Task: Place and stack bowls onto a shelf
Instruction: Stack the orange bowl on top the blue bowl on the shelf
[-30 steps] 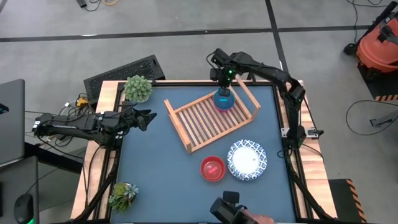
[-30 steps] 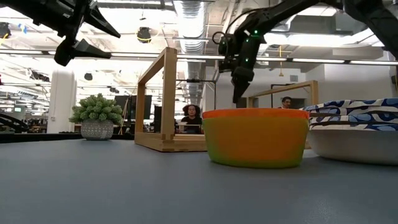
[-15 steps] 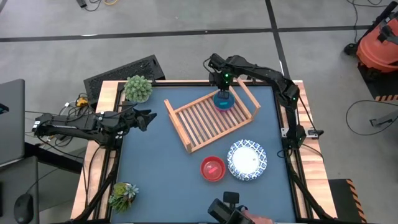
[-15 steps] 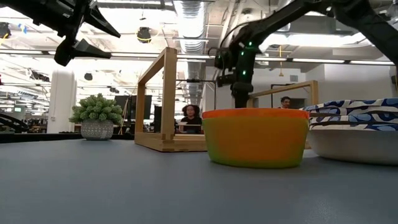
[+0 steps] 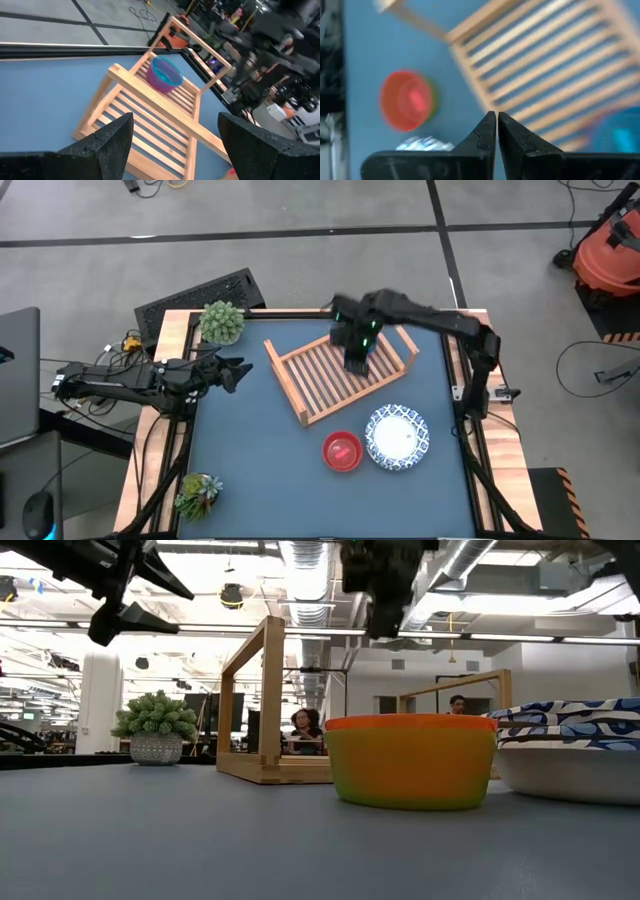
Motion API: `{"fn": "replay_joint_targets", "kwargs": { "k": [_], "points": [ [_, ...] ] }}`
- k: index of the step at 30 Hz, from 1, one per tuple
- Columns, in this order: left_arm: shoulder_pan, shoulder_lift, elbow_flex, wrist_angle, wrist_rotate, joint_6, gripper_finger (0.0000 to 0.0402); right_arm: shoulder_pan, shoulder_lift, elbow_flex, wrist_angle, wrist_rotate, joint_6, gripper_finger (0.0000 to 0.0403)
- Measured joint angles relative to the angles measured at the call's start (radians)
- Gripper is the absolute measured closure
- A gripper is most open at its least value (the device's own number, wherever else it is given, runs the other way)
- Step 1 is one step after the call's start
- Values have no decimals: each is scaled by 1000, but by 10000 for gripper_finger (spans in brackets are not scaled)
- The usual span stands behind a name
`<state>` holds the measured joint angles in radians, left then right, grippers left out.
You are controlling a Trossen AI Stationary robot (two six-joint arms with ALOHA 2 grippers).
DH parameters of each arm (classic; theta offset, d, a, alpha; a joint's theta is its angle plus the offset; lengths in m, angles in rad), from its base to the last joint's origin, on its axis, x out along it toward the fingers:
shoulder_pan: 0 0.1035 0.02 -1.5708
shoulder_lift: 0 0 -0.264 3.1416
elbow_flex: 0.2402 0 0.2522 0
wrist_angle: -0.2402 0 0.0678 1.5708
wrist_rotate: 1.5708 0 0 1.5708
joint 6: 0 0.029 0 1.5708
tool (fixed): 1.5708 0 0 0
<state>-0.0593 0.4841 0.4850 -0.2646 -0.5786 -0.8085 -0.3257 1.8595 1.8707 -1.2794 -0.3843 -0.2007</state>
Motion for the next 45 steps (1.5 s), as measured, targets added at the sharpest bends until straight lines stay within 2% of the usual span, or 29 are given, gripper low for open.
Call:
{"fn": "replay_joint_targets", "kwargs": {
  "k": [4, 8, 11, 15, 19, 22, 30, 41, 45],
  "points": [
    [0, 0, 0, 0, 57, 1, 127, 174, 10, 0, 5, 44, 65, 351],
    [0, 0, 0, -4, 116, 3, 127, 333, 28, -24, 64, 221, 147, 336],
    [0, 0, 0, -18, 145, 10, 127, 417, 38, -72, 98, 315, 229, 312],
    [0, 0, 0, -26, 165, 19, 127, 481, 42, -155, 206, 334, 326, 266],
    [0, 0, 0, -47, 166, 28, 127, 495, 45, -253, 311, 345, 366, 229],
    [0, 0, 0, -46, 171, 42, 127, 486, 46, -316, 351, 345, 393, 219],
    [0, 0, 0, -60, 173, 45, 127, 487, 45, -438, 496, 317, 424, 229],
    [0, 0, 0, -69, 173, 43, 127, 473, 45, -445, 526, 329, 412, 247],
    [0, 0, 0, -69, 173, 43, 127, 482, 45, -495, 591, 328, 439, 249]
  ]
}}
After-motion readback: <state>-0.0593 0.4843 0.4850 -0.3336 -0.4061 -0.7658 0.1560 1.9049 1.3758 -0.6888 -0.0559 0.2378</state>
